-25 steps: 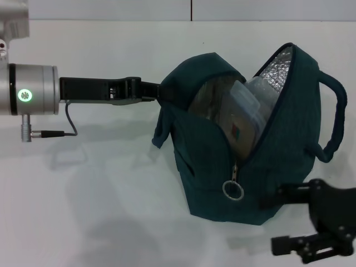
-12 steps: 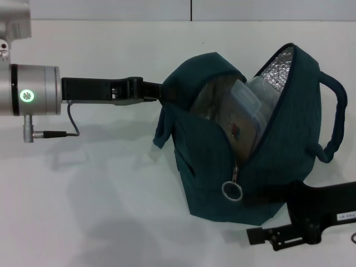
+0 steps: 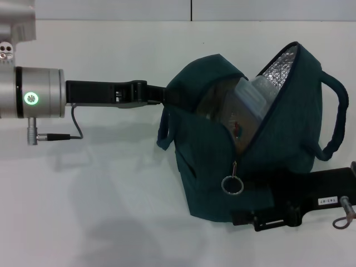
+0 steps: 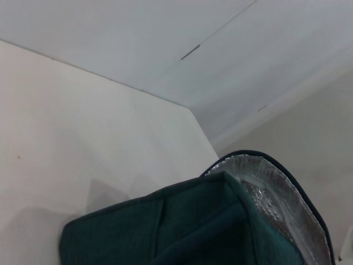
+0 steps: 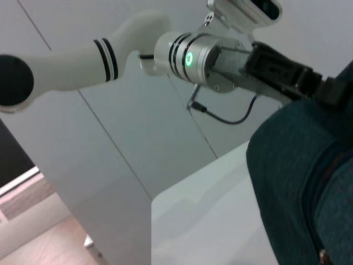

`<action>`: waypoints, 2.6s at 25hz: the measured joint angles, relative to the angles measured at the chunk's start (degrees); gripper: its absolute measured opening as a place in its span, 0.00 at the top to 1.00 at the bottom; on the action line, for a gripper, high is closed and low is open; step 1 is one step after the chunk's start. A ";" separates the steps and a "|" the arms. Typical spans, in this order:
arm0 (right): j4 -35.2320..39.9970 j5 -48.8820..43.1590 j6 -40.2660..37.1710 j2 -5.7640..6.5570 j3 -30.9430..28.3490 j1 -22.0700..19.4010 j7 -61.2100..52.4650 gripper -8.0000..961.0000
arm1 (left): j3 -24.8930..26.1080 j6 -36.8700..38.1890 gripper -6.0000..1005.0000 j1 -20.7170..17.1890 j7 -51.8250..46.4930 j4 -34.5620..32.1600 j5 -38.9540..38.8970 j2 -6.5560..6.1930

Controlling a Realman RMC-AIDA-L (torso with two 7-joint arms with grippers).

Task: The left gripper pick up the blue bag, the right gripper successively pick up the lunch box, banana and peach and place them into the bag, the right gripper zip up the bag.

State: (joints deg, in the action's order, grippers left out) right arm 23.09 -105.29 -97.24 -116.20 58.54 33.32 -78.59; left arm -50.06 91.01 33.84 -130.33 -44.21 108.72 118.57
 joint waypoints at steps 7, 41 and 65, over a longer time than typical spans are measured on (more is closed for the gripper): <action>-2.47 1.76 2.05 0.00 0.07 0.48 0.27 0.20 | -0.04 0.12 0.94 -0.36 0.26 0.00 0.10 0.27; -2.30 11.31 3.57 0.68 -0.44 -4.30 2.73 0.98 | 0.10 0.05 0.94 0.00 2.94 -0.01 -0.23 0.19; -0.39 16.46 -3.64 3.10 -0.22 -8.79 7.80 0.98 | 0.40 0.05 0.93 0.09 3.31 0.80 -0.45 0.04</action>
State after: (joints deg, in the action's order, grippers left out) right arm 22.70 -88.83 -100.87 -113.10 58.32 24.53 -70.79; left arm -49.65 91.05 33.93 -127.02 -43.41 108.27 118.61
